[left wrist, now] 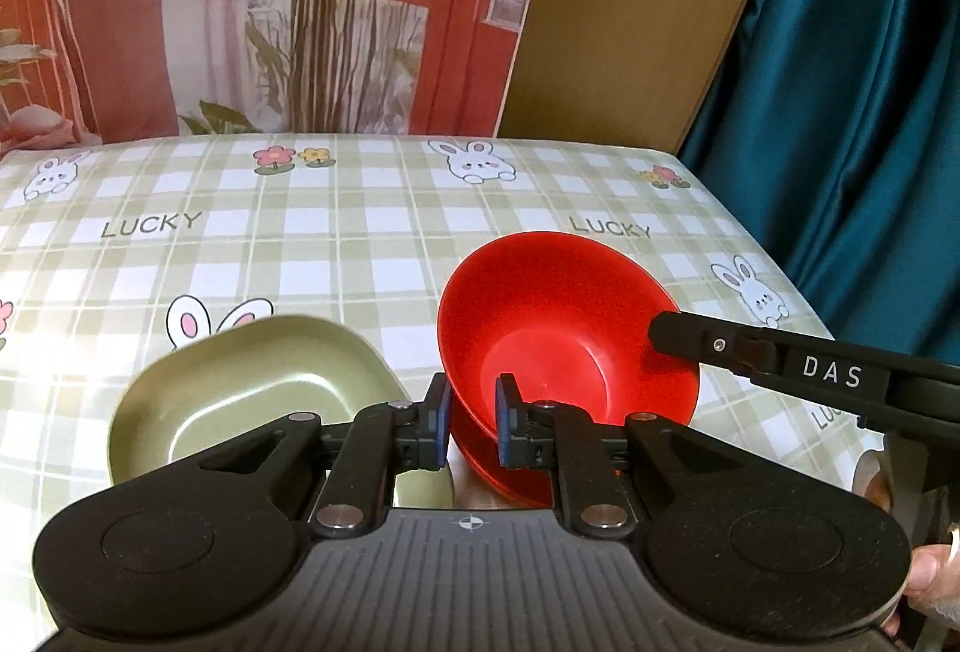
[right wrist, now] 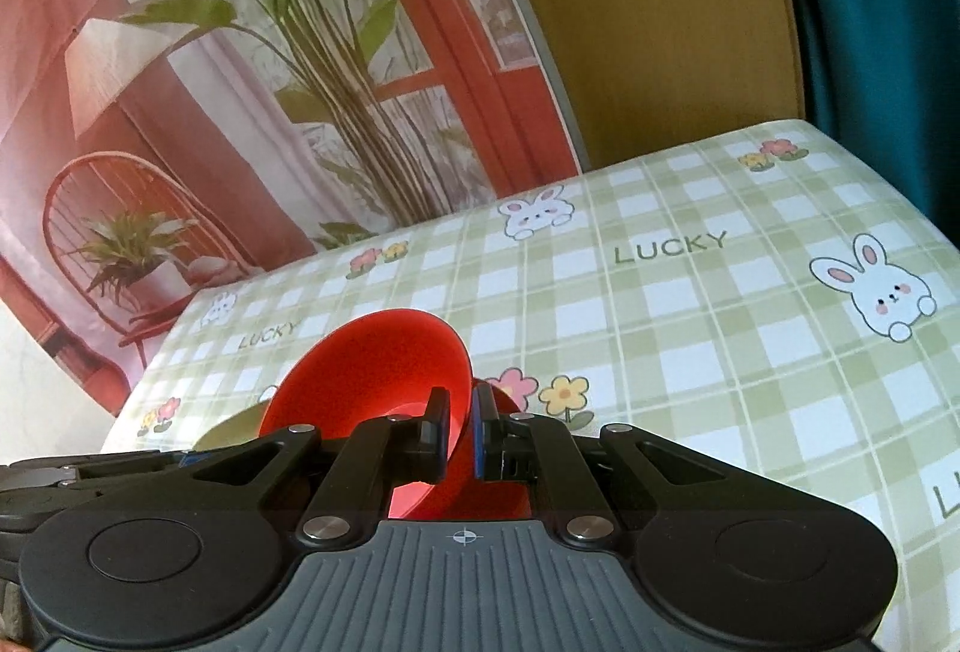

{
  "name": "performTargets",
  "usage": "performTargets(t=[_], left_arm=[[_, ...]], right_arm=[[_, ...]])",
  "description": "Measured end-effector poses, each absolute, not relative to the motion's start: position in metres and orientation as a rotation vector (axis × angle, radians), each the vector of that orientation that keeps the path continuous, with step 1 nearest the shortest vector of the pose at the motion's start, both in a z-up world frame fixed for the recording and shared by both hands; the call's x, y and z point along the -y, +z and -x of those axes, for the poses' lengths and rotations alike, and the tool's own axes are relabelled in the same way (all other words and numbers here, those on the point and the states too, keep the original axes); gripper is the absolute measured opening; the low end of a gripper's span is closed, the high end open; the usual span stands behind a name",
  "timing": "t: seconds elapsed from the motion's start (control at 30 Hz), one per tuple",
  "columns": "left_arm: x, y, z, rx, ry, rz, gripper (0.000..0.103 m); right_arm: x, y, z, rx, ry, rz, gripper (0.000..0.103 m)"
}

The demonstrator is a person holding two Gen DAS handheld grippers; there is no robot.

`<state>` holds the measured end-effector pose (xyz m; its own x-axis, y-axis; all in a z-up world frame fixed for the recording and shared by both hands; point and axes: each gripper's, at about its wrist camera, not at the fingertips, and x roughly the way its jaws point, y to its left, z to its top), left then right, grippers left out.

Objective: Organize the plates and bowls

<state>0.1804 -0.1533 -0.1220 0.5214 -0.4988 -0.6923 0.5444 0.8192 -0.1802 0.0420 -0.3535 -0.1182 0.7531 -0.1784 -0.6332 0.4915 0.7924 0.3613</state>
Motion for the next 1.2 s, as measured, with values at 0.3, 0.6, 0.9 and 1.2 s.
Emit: performTargets(t=[0.3, 0.6, 0.9, 1.2], left_arm=[[0.157, -0.13, -0.177, -0.827, -0.644, -0.087, 0.015], [0.162, -0.134, -0.181, -0.839, -0.65, -0.103, 0.015], [0.161, -0.137, -0.183, -0.853, -0.657, -0.115, 0.028], [0.157, -0.135, -0.187, -0.835, -0.632, -0.097, 0.039]], right_arm=[[0.357, -0.128, -0.034, -0.625, -0.396, -0.57, 0.007], [0.359, -0.131, -0.034, -0.631, -0.402, -0.569, 0.008], [0.359, -0.134, -0.034, -0.635, -0.399, -0.569, 0.008], [0.36, -0.134, -0.033, -0.633, -0.414, -0.566, 0.009]])
